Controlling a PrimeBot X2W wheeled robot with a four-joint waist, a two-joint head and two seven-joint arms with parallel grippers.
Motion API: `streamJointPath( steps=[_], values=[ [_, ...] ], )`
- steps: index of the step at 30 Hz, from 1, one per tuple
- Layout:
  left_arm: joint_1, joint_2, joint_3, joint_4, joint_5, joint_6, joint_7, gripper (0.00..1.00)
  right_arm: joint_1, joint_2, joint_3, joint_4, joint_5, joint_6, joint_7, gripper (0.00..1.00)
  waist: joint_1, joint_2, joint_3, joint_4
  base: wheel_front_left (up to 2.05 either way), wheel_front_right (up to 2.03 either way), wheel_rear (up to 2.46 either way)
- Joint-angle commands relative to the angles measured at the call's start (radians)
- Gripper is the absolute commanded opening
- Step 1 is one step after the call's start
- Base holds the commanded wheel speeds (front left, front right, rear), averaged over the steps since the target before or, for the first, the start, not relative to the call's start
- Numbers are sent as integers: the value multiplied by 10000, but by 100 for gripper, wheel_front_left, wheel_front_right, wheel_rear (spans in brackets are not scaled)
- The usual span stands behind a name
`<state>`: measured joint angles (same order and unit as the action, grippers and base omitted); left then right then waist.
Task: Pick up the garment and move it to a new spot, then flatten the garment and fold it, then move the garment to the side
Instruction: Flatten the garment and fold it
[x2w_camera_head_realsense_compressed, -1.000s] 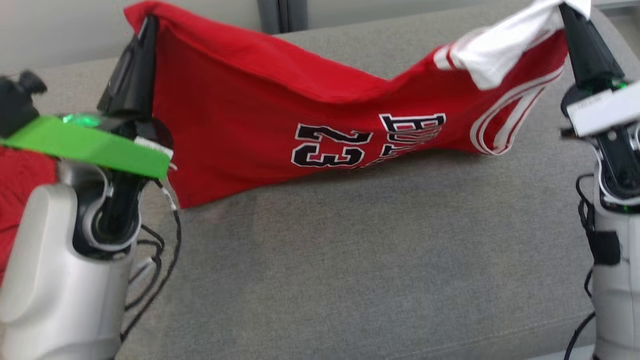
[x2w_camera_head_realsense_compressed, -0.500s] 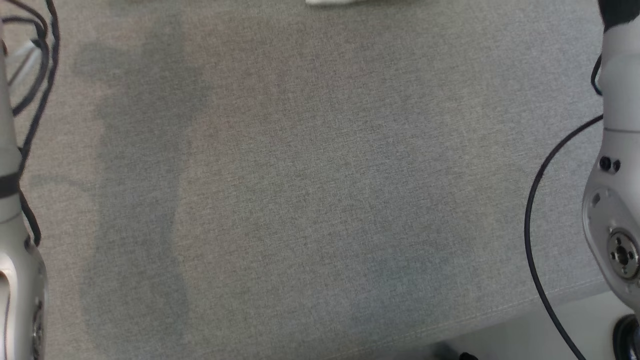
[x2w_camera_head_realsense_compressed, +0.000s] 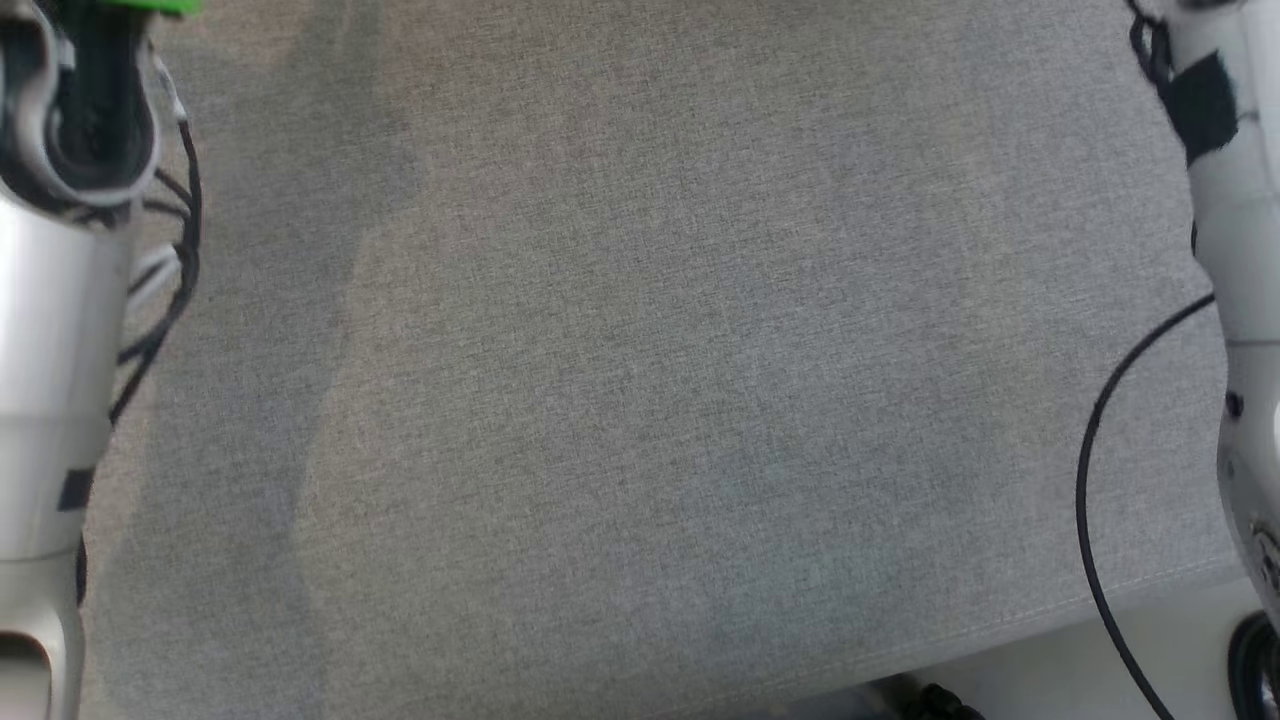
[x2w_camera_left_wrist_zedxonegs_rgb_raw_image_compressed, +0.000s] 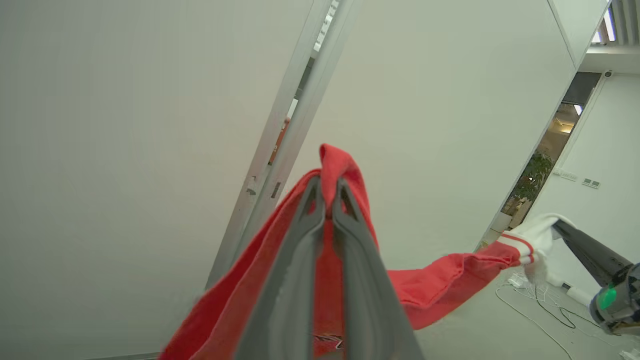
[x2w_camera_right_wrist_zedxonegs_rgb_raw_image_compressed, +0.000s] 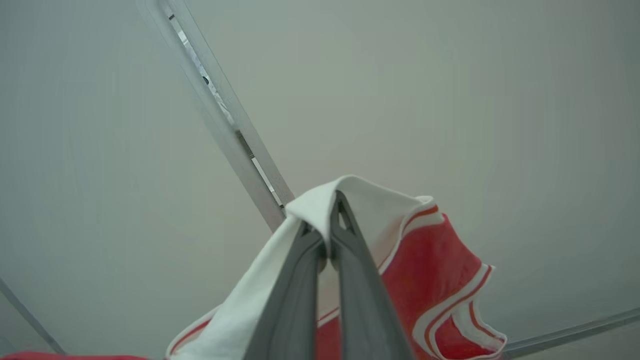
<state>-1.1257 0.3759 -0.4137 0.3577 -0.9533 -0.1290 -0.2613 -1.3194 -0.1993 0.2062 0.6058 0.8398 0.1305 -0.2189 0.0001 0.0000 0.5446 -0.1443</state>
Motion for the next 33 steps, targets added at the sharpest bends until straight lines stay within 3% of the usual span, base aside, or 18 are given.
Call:
streamJointPath(
  steps=[1,6,13,19,23,33],
  values=[
    [568,53,67,137,-24,-21,-42,0,509,-47,200,75,208,3,82,0,-1,0,-36,-3,0,0,0],
    [2428,-492,586,409,-34,-22,-39,0,2424,-428,660,-53,1116,3,567,0,-1,0,-467,174,0,0,0],
    [5050,-1129,922,83,-13,-22,-27,0,5964,-1465,693,-1691,2283,1,1590,0,-1,0,-1381,555,0,0,0],
    [6994,-1275,887,-355,114,-21,-29,0,8571,-1975,-10,-2734,1847,1,2507,0,-1,0,-2110,741,0,0,0],
    [7996,-1334,922,-549,200,-22,-28,0,9956,-1863,-738,-3450,1391,1,3558,0,-1,0,-2573,823,0,0,0],
    [9685,-1210,753,-418,593,-22,-29,0,12757,-600,-2801,-5790,35,1,6959,0,-1,0,-3581,1004,0,0,0]
  ],
)
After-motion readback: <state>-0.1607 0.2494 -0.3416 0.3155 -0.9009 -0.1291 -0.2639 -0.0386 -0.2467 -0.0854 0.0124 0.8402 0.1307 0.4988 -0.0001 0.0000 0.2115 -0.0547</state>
